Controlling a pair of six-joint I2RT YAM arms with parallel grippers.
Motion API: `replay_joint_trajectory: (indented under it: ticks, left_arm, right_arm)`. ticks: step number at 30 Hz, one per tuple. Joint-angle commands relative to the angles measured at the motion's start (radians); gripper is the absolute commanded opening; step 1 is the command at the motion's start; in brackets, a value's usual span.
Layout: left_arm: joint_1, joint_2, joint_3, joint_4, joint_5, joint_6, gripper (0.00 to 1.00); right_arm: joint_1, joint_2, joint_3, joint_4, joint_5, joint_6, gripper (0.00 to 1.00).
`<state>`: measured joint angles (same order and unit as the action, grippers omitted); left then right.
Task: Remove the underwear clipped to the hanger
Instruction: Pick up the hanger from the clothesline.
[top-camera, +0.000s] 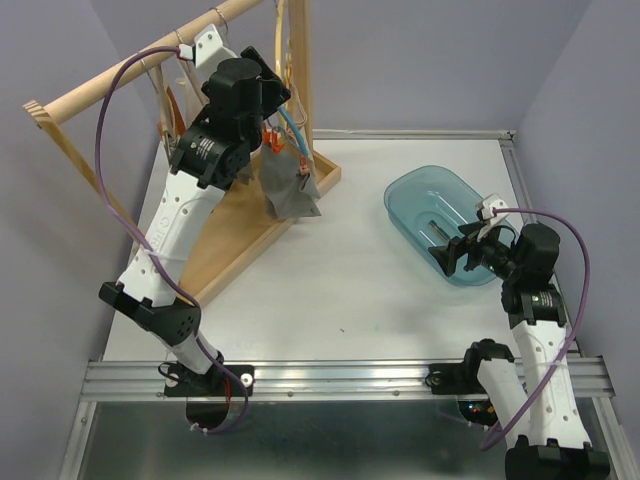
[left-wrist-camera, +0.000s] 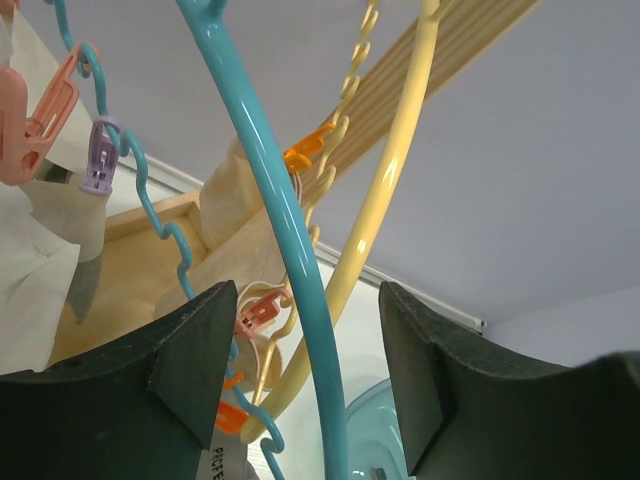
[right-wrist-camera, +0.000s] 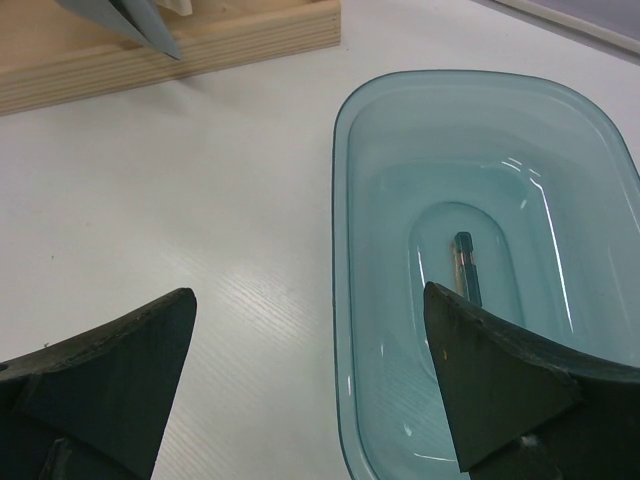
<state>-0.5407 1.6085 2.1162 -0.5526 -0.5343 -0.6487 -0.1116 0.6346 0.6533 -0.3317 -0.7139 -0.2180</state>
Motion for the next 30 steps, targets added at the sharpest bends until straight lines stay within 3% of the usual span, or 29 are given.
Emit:
replay_joint_trajectory:
  ticks: [1,15,20,25,30]
  left_arm:
    - [0.027,-0.015,0.016,0.088,0.013,0.000,0.67]
    - [0.077,-0.065,-0.093,0.184,0.122,-0.003,0.47]
    - [0.094,-0.140,-0.200,0.324,0.183,0.021,0.24]
    - [0.102,-0.153,-0.205,0.352,0.215,0.040,0.02]
    - [0.104,-0.177,-0.228,0.414,0.270,0.053,0.00]
  right_arm:
    - [0.000,-0.013,0.042,0.017,0.007,-0.014,1.00]
    - [0.000,-0.015,0.042,0.017,0.010,-0.014,1.00]
    - [0.000,-0.015,0.040,0.017,0.013,-0.014,1.00]
    - [0.000,-0.016,0.042,0.016,0.013,-0.014,1.00]
    - [0.000,-0.016,0.042,0.017,0.013,-0.014,1.00]
